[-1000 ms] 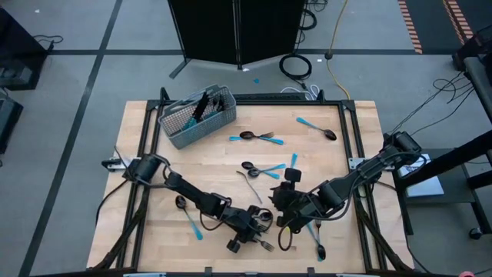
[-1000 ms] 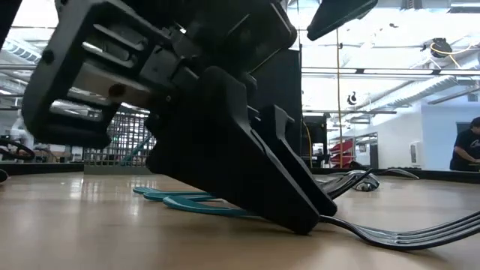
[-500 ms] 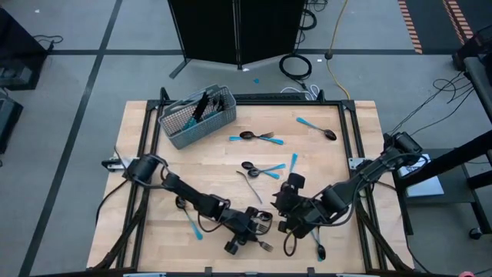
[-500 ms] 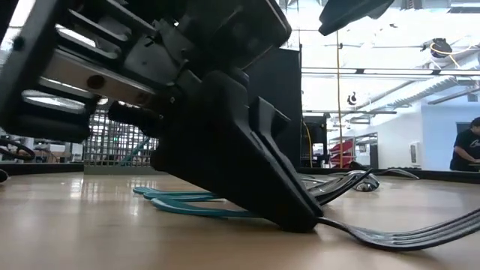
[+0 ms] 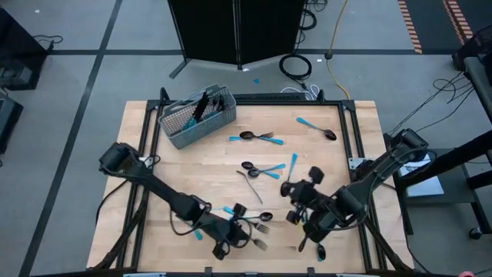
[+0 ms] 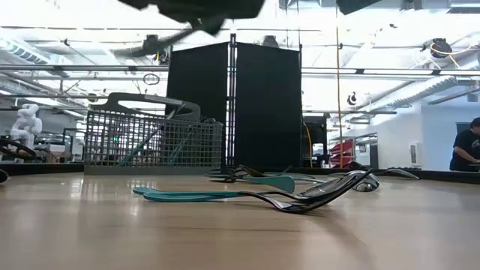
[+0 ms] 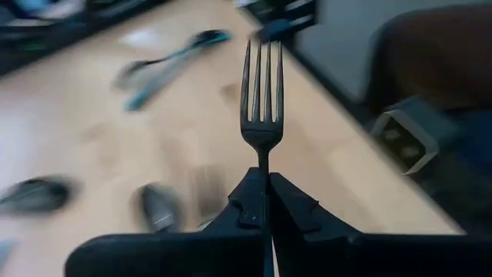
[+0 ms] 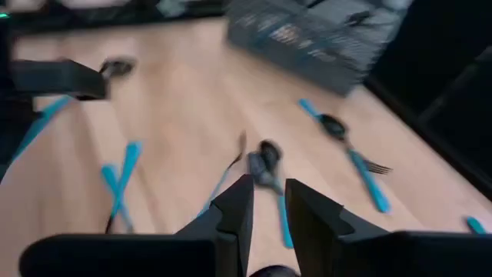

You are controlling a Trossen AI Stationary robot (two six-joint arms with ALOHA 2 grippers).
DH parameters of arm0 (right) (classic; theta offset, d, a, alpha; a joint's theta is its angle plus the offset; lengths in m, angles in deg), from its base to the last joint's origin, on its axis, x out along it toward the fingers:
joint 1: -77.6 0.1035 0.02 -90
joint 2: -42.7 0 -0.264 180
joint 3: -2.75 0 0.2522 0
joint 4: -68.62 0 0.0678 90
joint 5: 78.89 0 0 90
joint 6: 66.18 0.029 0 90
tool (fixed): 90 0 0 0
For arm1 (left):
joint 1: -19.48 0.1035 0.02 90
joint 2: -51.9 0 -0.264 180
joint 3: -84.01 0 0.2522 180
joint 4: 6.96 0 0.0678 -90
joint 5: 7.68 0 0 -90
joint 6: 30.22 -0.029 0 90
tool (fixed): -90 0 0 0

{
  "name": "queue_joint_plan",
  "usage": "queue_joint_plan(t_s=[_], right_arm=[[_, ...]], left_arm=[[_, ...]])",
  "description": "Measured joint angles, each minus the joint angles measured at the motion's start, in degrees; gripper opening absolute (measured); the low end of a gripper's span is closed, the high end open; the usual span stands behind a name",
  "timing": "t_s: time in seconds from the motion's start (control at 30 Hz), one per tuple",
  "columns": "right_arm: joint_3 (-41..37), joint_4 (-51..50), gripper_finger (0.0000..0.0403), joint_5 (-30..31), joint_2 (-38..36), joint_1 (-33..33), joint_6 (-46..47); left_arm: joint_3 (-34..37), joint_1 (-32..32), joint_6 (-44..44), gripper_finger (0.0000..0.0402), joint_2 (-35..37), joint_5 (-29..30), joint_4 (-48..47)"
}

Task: Sort silverware
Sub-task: Put the blue fork in the silverware rack

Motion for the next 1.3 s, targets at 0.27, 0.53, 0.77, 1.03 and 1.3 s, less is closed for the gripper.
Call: queue_joint_plan(t_s=[0.27,0.53,0.77,1.03,1.3], right_arm=[[-0.33,-14.76,0.0031,3.51,-0.49,3.69,18.89],[-2.55,-14.89,0.0003,3.44,-0.38,3.86,19.66],[-4.14,-15.00,0.0001,3.93,-0.38,2.82,19.55],[-7.73,-14.52,0.0001,3.96,-0.36,-0.47,19.60],[-10.40,-12.86,0.0000,3.72,-0.34,-3.78,19.60]], left_arm=[[-0.06,-5.38,0.30,0.0000,7.36,17.95,-7.89],[10.35,-2.44,1.35,0.0000,19.89,27.82,-4.08],[27.40,6.11,1.45,0.0000,36.09,29.82,10.49],[41.25,21.35,-6.07,0.0000,53.10,26.62,28.70],[42.90,38.87,-1.20,0.0000,56.85,17.46,32.52]])
